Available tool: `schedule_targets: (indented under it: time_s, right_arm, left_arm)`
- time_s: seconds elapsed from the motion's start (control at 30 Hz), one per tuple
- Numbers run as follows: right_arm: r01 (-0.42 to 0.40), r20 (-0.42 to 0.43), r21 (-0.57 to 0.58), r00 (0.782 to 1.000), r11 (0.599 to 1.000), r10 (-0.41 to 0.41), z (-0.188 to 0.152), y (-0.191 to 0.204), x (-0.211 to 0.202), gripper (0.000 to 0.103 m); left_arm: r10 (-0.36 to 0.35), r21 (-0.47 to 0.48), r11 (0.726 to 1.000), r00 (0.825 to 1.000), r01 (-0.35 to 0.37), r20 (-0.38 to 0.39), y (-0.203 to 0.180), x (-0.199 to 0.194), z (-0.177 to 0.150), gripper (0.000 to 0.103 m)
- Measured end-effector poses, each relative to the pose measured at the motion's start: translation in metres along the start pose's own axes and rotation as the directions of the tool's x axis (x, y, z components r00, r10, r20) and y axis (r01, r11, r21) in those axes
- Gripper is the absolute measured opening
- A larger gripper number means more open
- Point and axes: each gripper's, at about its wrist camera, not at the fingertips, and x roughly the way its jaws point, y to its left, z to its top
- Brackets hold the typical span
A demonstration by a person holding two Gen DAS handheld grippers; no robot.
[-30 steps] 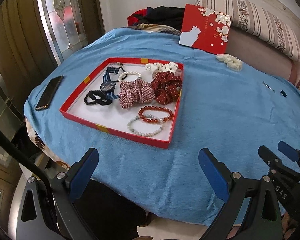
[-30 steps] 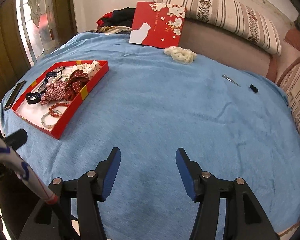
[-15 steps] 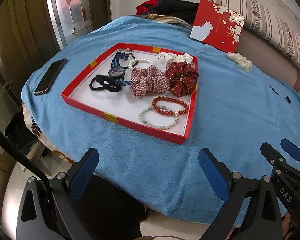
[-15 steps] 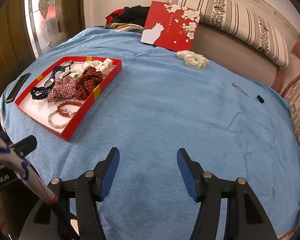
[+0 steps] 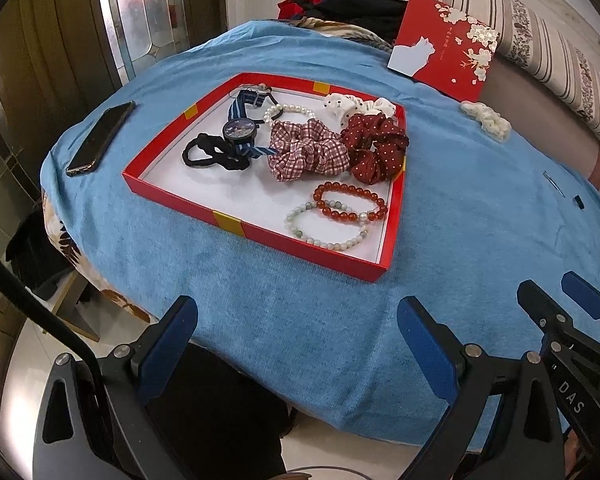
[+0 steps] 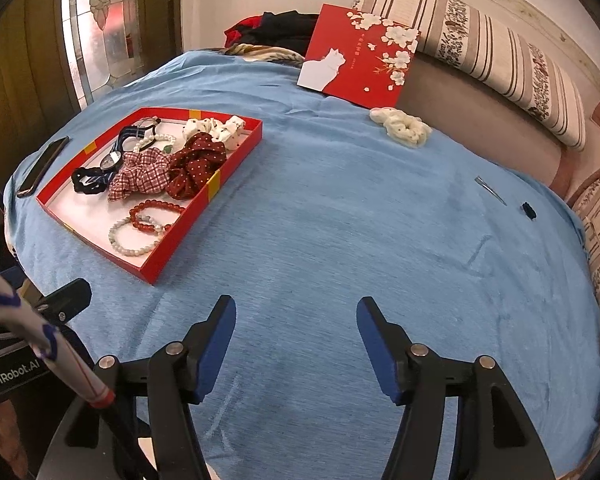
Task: Organize jewelry
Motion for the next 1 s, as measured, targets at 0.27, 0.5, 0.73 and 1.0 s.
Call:
schedule_targets:
  time_s: [0.27, 0.5, 0.73, 1.0]
  right_arm:
    - [0.003, -0.003, 0.000, 1.000, 1.000, -0.003, 0.000, 0.002, 0.002, 0.068]
    - [-0.001, -0.007, 0.000, 1.000, 1.000, 0.001, 0.000, 0.003, 0.004, 0.068]
    - [-0.006, -0.002, -0.014, 1.000, 1.000, 0.006, 0.004, 0.010, 0.004, 0.069]
    - [-0.022, 0.008, -0.044, 1.000, 0.999, 0.023, 0.013, 0.027, 0.004, 0.070]
  left_arm:
    - [-0.005, -0.007, 1.000, 1.000, 0.005, -0.013, 0.002, 0.003, 0.000, 0.099]
    - [-0.006, -0.015, 1.000, 1.000, 0.006, -0.023, 0.005, 0.006, 0.001, 0.099]
    - [-0.004, -0.030, 1.000, 0.999, 0.003, -0.034, 0.011, 0.010, 0.002, 0.099]
    - [0.004, -0.062, 0.998, 0.999, -0.007, -0.037, 0.022, 0.012, 0.004, 0.099]
